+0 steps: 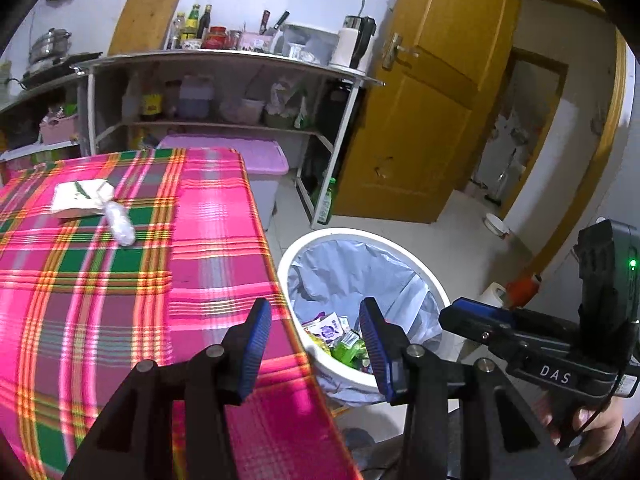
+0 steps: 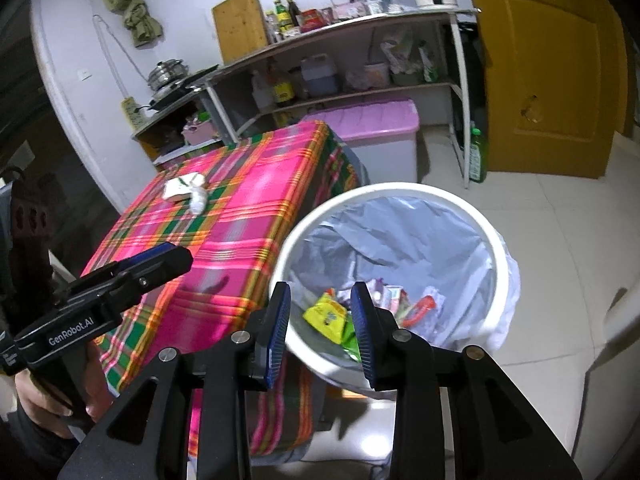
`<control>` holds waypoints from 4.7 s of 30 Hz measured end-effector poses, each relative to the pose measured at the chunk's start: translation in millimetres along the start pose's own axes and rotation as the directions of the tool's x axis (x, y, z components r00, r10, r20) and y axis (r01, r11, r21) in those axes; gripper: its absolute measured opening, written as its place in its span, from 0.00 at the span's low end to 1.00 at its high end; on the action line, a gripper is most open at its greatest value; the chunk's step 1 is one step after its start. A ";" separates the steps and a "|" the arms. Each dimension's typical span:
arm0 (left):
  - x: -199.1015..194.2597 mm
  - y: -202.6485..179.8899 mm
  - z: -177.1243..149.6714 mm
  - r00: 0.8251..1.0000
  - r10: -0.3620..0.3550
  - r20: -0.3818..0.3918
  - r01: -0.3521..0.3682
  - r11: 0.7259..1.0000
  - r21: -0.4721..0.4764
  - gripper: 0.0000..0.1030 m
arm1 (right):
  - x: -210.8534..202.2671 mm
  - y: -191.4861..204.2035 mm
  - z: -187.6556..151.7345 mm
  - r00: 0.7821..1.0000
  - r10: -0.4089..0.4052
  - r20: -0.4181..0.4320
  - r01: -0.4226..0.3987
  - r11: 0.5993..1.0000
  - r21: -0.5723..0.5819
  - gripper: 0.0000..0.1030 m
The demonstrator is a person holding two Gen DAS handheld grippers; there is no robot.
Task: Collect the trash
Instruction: 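Move both tools back toward the tissue pack and white bag, then grasp the white tissue pack with the left tool while the right tool grasps the white plastic bag, then carry the tissue pack and white bag over the bin with both tools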
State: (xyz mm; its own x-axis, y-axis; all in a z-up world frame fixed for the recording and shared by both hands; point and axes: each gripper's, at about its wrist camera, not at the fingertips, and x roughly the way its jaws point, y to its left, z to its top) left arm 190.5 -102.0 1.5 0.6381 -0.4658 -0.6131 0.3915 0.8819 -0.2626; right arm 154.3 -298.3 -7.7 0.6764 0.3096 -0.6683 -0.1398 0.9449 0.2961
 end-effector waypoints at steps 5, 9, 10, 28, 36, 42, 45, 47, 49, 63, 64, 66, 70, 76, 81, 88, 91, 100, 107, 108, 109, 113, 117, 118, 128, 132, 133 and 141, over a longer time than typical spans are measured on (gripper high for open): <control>-21.4 10.8 -6.7 1.000 0.020 0.022 -0.019 1.000 -0.013 0.44 | -3.4 20.5 0.6 1.000 0.022 0.022 -0.021 0.999 -0.041 0.36; -34.0 21.5 -10.3 0.999 0.040 0.037 -0.039 0.999 -0.027 0.44 | -0.7 35.0 0.6 0.998 0.054 0.018 -0.053 0.996 -0.078 0.36; -36.8 24.3 -11.2 0.998 0.044 0.041 -0.042 0.999 -0.032 0.44 | -0.6 37.7 0.1 0.998 0.058 0.019 -0.056 0.995 -0.086 0.36; -75.4 80.0 -14.3 0.986 0.139 0.096 -0.129 0.987 -0.100 0.44 | 22.8 93.6 9.9 0.994 0.097 -0.039 -0.104 0.969 -0.224 0.38; -85.6 97.7 -11.3 0.977 0.182 0.113 -0.170 0.980 -0.103 0.44 | 36.7 117.0 24.6 0.992 0.119 -0.049 -0.128 0.951 -0.281 0.38; -91.2 123.8 -6.2 0.964 0.237 0.117 -0.217 0.962 -0.166 0.44 | 55.0 130.7 34.3 0.990 0.122 -0.070 -0.137 0.945 -0.298 0.38; -90.9 135.8 -3.9 0.961 0.251 0.117 -0.229 0.957 -0.178 0.44 | 66.4 134.5 39.3 0.989 0.123 -0.080 -0.141 0.944 -0.300 0.38; -92.0 143.4 -2.6 0.958 0.258 0.122 -0.234 0.956 -0.179 0.44 | 75.0 136.0 43.3 0.989 0.119 -0.090 -0.140 0.945 -0.294 0.38; -90.9 148.8 -0.2 0.957 0.263 0.123 -0.241 0.955 -0.173 0.44 | 83.2 137.9 46.7 0.988 0.117 -0.100 -0.141 0.945 -0.296 0.38; -68.5 203.8 22.2 0.959 0.271 0.085 -0.255 0.952 -0.167 0.44 | 159.5 161.1 80.5 0.980 0.109 -0.169 -0.162 0.926 -0.342 0.38; -66.7 207.2 23.7 0.959 0.270 0.084 -0.253 0.953 -0.169 0.44 | 164.8 163.0 82.6 0.979 0.107 -0.173 -0.162 0.924 -0.345 0.38; -62.4 215.9 26.9 0.960 0.269 0.078 -0.252 0.952 -0.173 0.44 | 178.2 166.4 86.5 0.978 0.102 -0.184 -0.162 0.923 -0.350 0.38; -56.5 231.3 30.6 0.962 0.262 0.073 -0.245 0.951 -0.187 0.44 | 202.3 170.1 92.6 0.974 0.097 -0.205 -0.165 0.922 -0.350 0.38; -47.0 251.5 36.4 0.963 0.260 0.064 -0.243 0.949 -0.199 0.44 | 238.4 178.2 97.8 0.967 0.089 -0.237 -0.171 0.919 -0.355 0.38; -29.5 264.9 51.0 0.968 0.250 0.041 -0.238 0.952 -0.191 0.44 | 260.7 181.3 99.0 0.964 0.071 -0.257 -0.163 0.921 -0.355 0.34; 5.4 281.7 76.8 0.974 0.225 0.000 -0.222 0.958 -0.180 0.44 | 260.2 176.2 95.0 0.966 0.078 -0.246 -0.165 0.920 -0.357 0.24; 23.3 292.3 85.9 0.975 0.220 -0.021 -0.220 0.957 -0.190 0.44 | 255.5 171.0 92.3 0.966 0.086 -0.242 -0.170 0.920 -0.353 0.24; 60.8 312.8 118.2 0.975 0.220 -0.004 -0.218 0.964 -0.153 0.45 | 242.1 156.8 87.7 0.963 0.112 -0.246 -0.191 0.926 -0.325 0.24; 102.8 314.9 131.7 0.990 0.109 -0.091 -0.116 0.991 -0.073 0.52 | 234.8 144.7 86.8 0.963 0.118 -0.243 -0.190 0.934 -0.301 0.24; 105.5 311.4 128.5 0.988 0.114 -0.106 -0.120 0.991 -0.051 0.52 | 233.4 143.2 86.8 0.963 0.119 -0.243 -0.191 0.935 -0.297 0.24; 105.0 308.3 125.6 0.988 0.107 -0.108 -0.112 0.993 -0.042 0.52 | 232.6 143.9 86.5 0.963 0.120 -0.242 -0.191 0.936 -0.295 0.24; 89.1 291.6 114.9 0.993 0.055 -0.106 -0.056 0.998 -0.009 0.52 | 227.6 138.2 85.3 0.964 0.122 -0.236 -0.188 0.941 -0.281 0.24; 77.6 264.3 102.1 0.991 0.016 -0.135 -0.006 0.997 0.076 0.52 | 221.9 132.6 81.8 0.965 0.121 -0.234 -0.183 0.946 -0.267 0.24; 76.2 259.1 99.8 0.989 0.009 -0.145 0.005 0.995 0.097 0.52 | 221.2 131.6 81.8 0.965 0.118 -0.234 -0.180 0.948 -0.264 0.24; 73.4 222.2 80.9 0.986 0.114 -0.120 -0.085 0.971 0.224 0.44 | 206.4 120.2 74.0 0.967 0.106 -0.232 -0.163 0.956 -0.244 0.24; 80.6 215.5 76.4 0.978 0.167 -0.124 -0.129 0.955 0.266 0.21 | 200.3 115.2 72.4 0.968 0.105 -0.226 -0.159 0.959 -0.236 0.24; 79.4 213.7 75.6 0.980 0.158 -0.124 -0.121 0.957 0.263 0.20 | 198.4 113.3 71.7 0.969 0.105 -0.223 -0.158 0.960 -0.233 0.24; 56.3 195.5 65.2 0.985 0.147 -0.087 -0.128 0.973 0.193 0.16 | 174.7 107.4 66.9 0.975 0.120 -0.187 -0.158 0.966 -0.203 0.24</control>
State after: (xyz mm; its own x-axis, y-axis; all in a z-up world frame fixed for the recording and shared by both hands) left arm 346.2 39.5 -35.8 0.6282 -0.3234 -0.7076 0.4276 0.9034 -0.0333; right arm 305.8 -149.9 -47.0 0.5079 0.4349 -0.7436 -0.3888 0.8860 0.2527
